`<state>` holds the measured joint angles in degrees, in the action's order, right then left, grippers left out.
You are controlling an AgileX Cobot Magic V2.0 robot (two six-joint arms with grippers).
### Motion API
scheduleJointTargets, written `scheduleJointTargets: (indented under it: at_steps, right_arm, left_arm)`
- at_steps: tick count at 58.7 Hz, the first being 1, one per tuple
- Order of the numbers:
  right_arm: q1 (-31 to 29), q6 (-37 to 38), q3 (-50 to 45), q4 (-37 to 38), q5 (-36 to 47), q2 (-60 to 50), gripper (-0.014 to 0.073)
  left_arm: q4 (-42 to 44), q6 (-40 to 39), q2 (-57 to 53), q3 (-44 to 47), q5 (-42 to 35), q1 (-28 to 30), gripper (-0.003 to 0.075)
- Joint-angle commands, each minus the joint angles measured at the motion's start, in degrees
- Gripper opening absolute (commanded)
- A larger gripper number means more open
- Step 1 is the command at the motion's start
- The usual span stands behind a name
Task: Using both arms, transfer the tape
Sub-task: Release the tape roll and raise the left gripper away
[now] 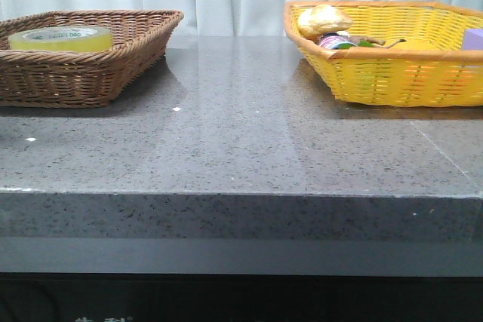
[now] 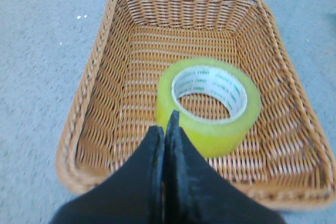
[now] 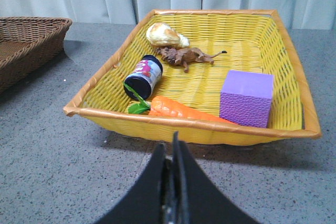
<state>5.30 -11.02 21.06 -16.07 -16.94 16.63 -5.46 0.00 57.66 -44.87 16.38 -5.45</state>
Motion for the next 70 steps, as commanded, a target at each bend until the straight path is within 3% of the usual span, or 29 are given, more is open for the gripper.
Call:
scheduleJointTargets:
  at_steps: [1, 16, 33, 70]
  right_arm:
    - [-0.37, -0.12, 1.39, -0.24, 4.5, 0.34, -0.012]
    - [-0.37, -0.12, 1.39, -0.24, 4.5, 0.34, -0.012]
    - [-0.37, -0.12, 1.39, -0.24, 4.5, 0.34, -0.012]
    - [-0.37, -0.12, 1.39, -0.24, 4.44, 0.34, -0.012]
  left_arm:
    - [0.06, 0.0, -7.01, 4.25, -7.01, 0.11, -0.002]
    - [0.06, 0.0, -24.02, 16.87, -6.86, 0.11, -0.002]
    - [-0.47, -0.51, -38.06, 22.79, -4.01, 0.11, -0.002]
    - [-1.49, -0.51, -40.47, 23.19, -2.6, 0.11, -0.002]
